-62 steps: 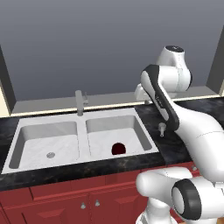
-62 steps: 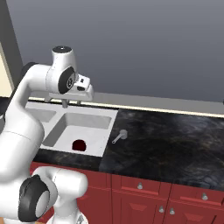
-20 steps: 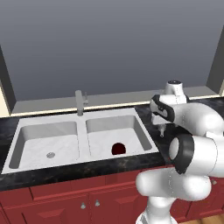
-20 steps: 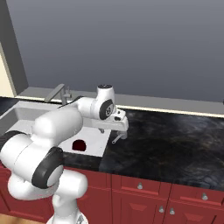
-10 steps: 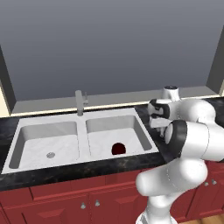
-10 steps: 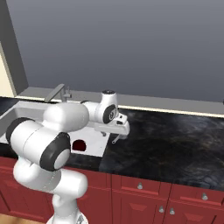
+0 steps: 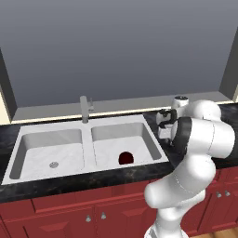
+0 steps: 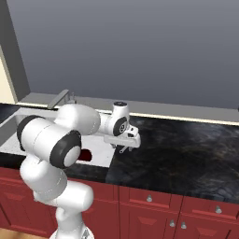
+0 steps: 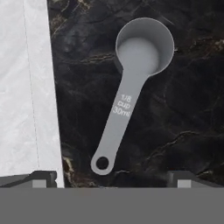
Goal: Move any existing items from the left basin to the right basin for drying. Then move the measuring cup from the counter to the left basin of the sink for washing.
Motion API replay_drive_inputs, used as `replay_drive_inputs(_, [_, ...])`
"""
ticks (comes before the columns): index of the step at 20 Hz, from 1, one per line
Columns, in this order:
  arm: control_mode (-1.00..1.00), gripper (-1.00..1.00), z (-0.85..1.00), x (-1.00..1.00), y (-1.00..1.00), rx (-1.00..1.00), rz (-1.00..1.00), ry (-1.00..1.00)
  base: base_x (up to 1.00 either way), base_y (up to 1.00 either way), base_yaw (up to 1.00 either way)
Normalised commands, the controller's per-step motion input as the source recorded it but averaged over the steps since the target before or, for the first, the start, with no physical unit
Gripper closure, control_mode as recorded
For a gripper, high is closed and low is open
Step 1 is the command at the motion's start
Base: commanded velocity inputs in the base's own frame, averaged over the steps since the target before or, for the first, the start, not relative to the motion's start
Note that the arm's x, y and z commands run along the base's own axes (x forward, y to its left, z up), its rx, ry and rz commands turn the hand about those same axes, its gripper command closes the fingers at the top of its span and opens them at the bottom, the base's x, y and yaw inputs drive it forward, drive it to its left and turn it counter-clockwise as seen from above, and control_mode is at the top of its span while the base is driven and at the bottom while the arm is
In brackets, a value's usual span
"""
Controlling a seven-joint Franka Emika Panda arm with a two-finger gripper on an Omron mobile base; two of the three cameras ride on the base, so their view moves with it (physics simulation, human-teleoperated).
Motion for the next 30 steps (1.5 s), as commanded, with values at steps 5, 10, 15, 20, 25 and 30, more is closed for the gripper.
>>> replay_drive_inputs(5, [-1.00, -1.00, -0.25, 0.29, -0.01, 0.00, 0.00, 0.00, 0.00, 0.00, 0.00])
replay_drive_inputs(10, [-1.00, -1.00, -0.16, 0.19, -0.05, 0.01, 0.00, 0.00, 0.00, 0.00, 0.00])
replay_drive_inputs(15, [-1.00, -1.00, -0.12, 0.12, -0.08, 0.03, 0.00, 0.00, 0.00, 0.00, 0.00])
replay_drive_inputs(20, [-1.00, -1.00, -0.12, 0.08, -0.06, 0.03, 0.00, 0.00, 0.00, 0.00, 0.00])
replay_drive_inputs(25, [-1.00, 1.00, -0.02, 0.00, -0.01, 0.05, 0.00, 0.00, 0.00, 0.00, 0.00])
replay_drive_inputs(30, [-1.00, 1.00, 0.00, 0.00, 0.00, 0.04, 0.00, 0.00, 0.00, 0.00, 0.00])
